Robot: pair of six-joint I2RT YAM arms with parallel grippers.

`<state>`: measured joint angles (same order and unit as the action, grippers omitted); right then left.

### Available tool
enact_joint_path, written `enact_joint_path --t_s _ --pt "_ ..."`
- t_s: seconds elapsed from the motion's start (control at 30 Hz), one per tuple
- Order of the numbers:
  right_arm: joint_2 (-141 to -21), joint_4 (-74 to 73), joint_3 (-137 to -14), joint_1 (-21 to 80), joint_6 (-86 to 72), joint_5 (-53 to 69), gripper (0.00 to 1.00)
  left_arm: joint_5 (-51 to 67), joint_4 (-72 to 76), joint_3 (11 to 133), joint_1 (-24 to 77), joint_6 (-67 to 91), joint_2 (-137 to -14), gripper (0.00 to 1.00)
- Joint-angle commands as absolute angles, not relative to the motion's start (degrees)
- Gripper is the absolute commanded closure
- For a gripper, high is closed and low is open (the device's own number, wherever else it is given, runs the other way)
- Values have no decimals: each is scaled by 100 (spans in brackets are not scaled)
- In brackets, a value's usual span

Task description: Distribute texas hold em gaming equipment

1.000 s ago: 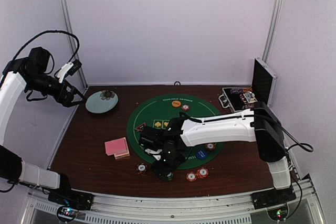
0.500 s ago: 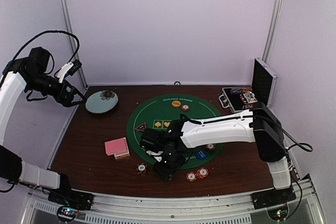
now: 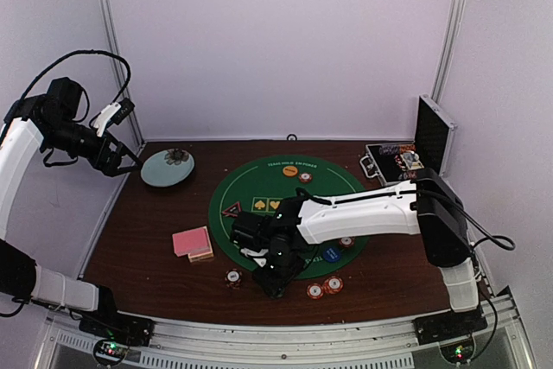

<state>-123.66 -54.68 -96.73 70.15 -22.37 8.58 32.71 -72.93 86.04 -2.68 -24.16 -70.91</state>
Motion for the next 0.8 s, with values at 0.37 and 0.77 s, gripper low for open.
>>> enact_joint_path --t_s 0.37,0.77 --pt "-12041 -5731 -9858 7012 -2250 694 56 3269 -7139 8657 -281 -2521 -6980 3" --pt "-12136 -5717 -9892 7005 -2258 836 49 3276 -7142 8613 -283 -2549 -6976 2"
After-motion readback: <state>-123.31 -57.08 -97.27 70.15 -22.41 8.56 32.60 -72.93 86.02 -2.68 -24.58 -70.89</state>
